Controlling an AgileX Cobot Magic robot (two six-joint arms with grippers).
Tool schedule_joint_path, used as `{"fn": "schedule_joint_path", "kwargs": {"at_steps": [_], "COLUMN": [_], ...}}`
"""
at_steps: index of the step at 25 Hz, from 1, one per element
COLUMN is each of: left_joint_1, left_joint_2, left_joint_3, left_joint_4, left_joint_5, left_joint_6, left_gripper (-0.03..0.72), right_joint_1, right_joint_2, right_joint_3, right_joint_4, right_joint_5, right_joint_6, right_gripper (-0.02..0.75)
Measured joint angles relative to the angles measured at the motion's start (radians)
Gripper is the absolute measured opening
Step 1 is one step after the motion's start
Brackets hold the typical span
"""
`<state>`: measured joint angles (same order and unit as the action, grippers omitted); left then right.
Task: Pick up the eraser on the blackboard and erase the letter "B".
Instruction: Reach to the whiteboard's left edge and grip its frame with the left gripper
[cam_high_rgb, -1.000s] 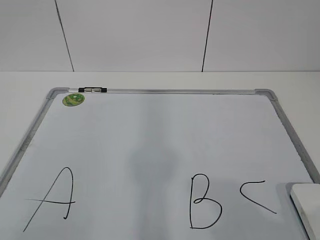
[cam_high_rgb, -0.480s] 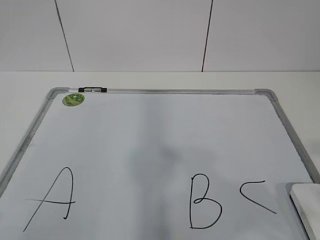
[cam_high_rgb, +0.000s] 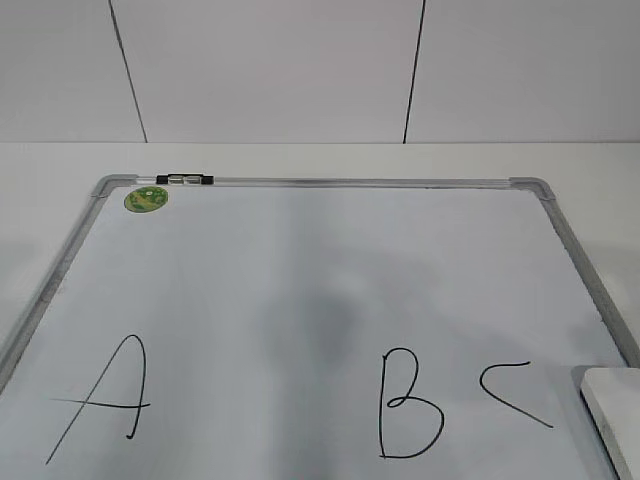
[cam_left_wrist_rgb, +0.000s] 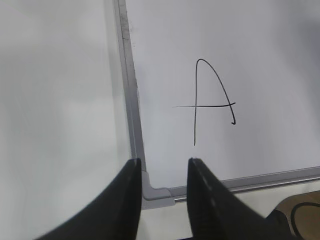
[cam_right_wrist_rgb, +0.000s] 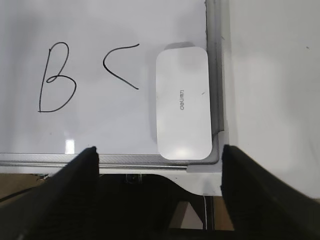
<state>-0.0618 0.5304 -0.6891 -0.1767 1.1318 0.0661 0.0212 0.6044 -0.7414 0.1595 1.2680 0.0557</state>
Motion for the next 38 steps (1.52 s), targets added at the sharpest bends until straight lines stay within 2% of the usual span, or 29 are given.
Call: {"fn": "schedule_joint_path", "kwargs": {"at_steps": [8, 14, 19, 26, 38], "left_joint_1": [0.000, 0.000, 0.000, 0.000, 0.000], "left_joint_2": [0.476, 0.855, 1.090, 1.221, 1.342], "left_joint_3": [-0.213, -0.403, -0.515, -0.582, -0.589], "left_joint_4": [0.000, 0.004, 0.004, 0.058, 0.076], "left_joint_5": [-0.004, -0.014, -0.019, -0.127, -0.224], "left_joint_6": [-0.002, 0.019, 0.034, 0.045, 0.045], "left_gripper": [0.237, 0.237, 0.236, 0.235, 0.235], "right_joint_1": [0.000, 0.000, 0.000, 0.000, 0.000], "right_joint_2": [0.161, 0.178, 0.178, 0.180, 0.180], "right_joint_3": [0.000, 0.000, 0.000, 0.000, 0.000], "right_joint_4": [0.001, 0.001, 0.009, 0.011, 0.011], "right_joint_5": [-0.010, -0.014, -0.014, -0.014, -0.014], "right_joint_6": [0.002, 0.004, 0.004, 0.004, 0.004], "right_gripper": [0.585, 0.585, 0.585, 0.585, 0.585]}}
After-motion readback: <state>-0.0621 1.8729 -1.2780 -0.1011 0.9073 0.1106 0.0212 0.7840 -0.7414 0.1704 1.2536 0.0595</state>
